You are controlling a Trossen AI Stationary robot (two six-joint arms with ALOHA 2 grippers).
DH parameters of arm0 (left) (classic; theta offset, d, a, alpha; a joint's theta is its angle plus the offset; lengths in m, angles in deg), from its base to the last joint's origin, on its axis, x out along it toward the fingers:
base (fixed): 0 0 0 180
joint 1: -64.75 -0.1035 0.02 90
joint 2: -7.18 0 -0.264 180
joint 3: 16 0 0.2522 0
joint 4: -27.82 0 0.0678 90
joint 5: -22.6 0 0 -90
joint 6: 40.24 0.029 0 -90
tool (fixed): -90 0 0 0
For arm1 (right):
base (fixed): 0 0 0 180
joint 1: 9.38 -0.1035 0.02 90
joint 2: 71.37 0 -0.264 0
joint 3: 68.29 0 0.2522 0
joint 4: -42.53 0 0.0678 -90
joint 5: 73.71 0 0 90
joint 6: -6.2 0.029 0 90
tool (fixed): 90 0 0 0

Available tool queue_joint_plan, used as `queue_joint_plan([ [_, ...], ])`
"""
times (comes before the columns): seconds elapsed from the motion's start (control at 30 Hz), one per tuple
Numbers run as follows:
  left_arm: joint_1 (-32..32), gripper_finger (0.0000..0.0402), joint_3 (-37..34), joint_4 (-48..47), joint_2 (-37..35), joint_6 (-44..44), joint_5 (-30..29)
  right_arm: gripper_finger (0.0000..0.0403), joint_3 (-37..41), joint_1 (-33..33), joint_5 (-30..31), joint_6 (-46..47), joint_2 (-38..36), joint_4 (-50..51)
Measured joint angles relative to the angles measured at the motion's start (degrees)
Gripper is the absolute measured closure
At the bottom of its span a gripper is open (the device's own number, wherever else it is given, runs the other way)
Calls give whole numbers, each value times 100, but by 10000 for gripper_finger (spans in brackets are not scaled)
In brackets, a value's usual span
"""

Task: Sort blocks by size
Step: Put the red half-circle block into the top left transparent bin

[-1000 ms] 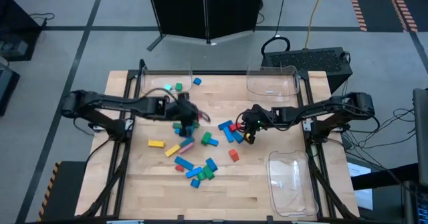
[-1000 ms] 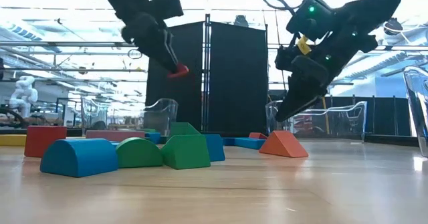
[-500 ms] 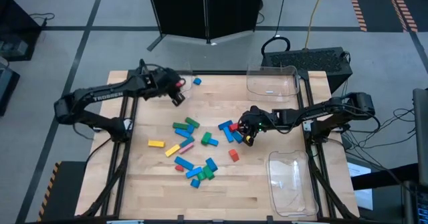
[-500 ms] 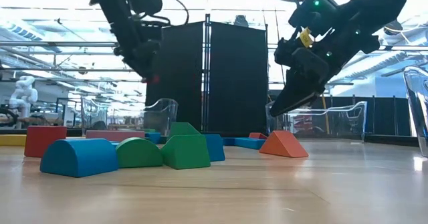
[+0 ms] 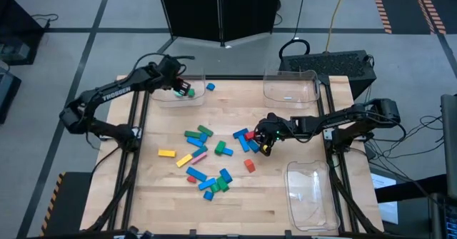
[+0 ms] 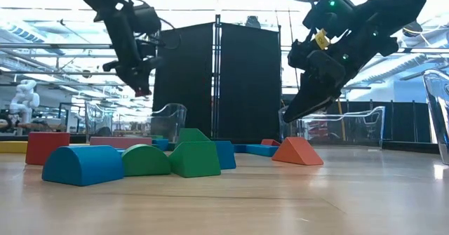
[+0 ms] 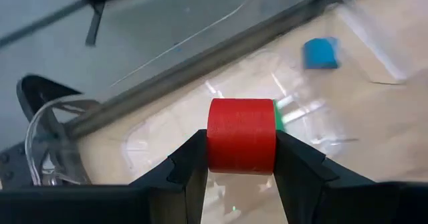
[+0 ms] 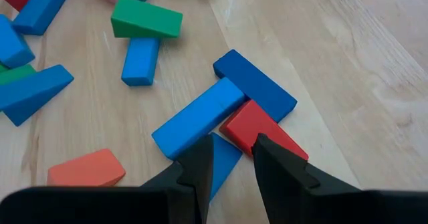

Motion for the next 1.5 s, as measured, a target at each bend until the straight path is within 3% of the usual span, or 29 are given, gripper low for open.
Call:
queue_joint_plan([
  [0.33,-651,258,0,-3,756,23,477,303,0,0,-1,-2,0,6],
  [0.7,-925,258,0,-3,1448,86,622,303,0,0,0,-2,0,10],
  [0.97,-1035,258,0,-17,1673,187,832,303,0,1,3,-2,0,10],
  [1.5,-1018,251,0,-230,1687,783,693,303,2,2,0,-2,0,54],
])
